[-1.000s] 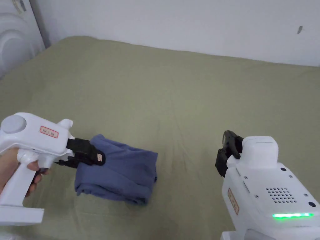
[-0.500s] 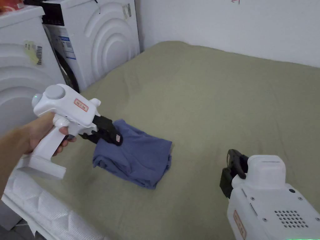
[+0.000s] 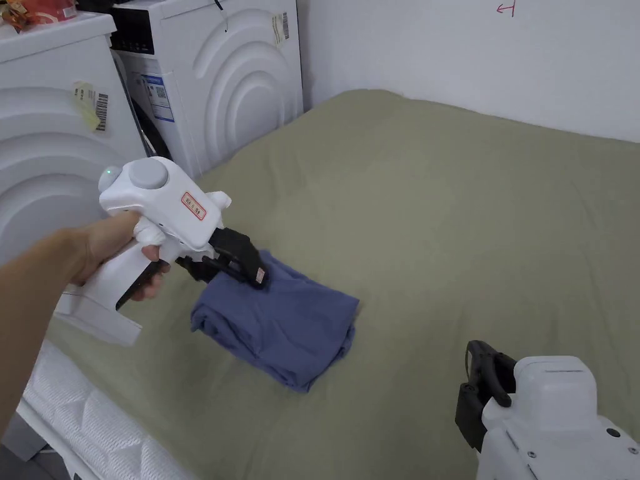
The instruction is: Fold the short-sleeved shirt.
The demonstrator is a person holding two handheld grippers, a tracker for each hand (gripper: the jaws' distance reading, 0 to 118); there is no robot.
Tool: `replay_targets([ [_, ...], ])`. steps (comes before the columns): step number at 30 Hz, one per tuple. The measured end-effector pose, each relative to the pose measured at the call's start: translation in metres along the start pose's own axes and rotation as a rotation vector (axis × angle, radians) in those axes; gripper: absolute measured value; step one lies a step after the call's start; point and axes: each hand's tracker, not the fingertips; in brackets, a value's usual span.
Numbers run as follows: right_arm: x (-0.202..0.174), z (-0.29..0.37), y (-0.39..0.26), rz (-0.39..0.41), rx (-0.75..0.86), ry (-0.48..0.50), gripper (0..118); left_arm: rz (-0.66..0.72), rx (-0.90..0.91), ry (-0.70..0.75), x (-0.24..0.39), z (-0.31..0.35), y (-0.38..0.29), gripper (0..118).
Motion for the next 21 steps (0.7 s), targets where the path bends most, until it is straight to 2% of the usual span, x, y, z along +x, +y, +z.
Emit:
replay_targets([
  [1,0.002,0.002,0.001,0.0,-0.001,0.0,0,-0.028,0.032,0.059,0.005,0.002,-0.003,118],
  [3,0.006,0.009,0.003,0.001,0.002,0.006,0,-0.057,0.106,0.072,0.01,0.016,-0.01,118],
  [5,0.012,0.017,0.007,-0.005,0.006,0.008,0,-0.025,0.128,0.07,0.022,0.03,-0.016,117],
  [7,0.02,0.027,0.014,-0.033,0.013,0.008,0,-0.092,0.238,0.124,0.044,0.044,-0.027,114],
  [8,0.025,0.033,0.018,-0.046,0.016,0.008,0,-0.103,0.268,0.138,0.057,0.048,-0.032,107],
  [9,0.029,0.038,0.022,-0.052,0.021,0.003,0,-0.082,0.288,0.166,0.071,0.051,-0.035,88],
  [10,0.034,0.043,0.026,-0.055,0.022,-0.006,0,-0.09,0.3,0.17,0.087,0.052,-0.039,32],
  [11,0.04,0.05,0.03,-0.063,0.029,-0.017,0,-0.104,0.336,0.171,0.106,0.051,-0.044,1],
  [13,0.053,0.066,0.04,-0.077,0.043,-0.04,0,-0.157,0.398,0.231,0.153,0.044,-0.059,0],
  [18,0.102,0.121,0.065,-0.059,0.091,-0.143,0,-0.169,0.594,0.072,0.282,0.037,-0.096,0],
  [21,0.138,0.164,0.078,-0.024,0.115,-0.255,0,-0.177,0.731,0.011,0.367,0.035,-0.129,0],
])
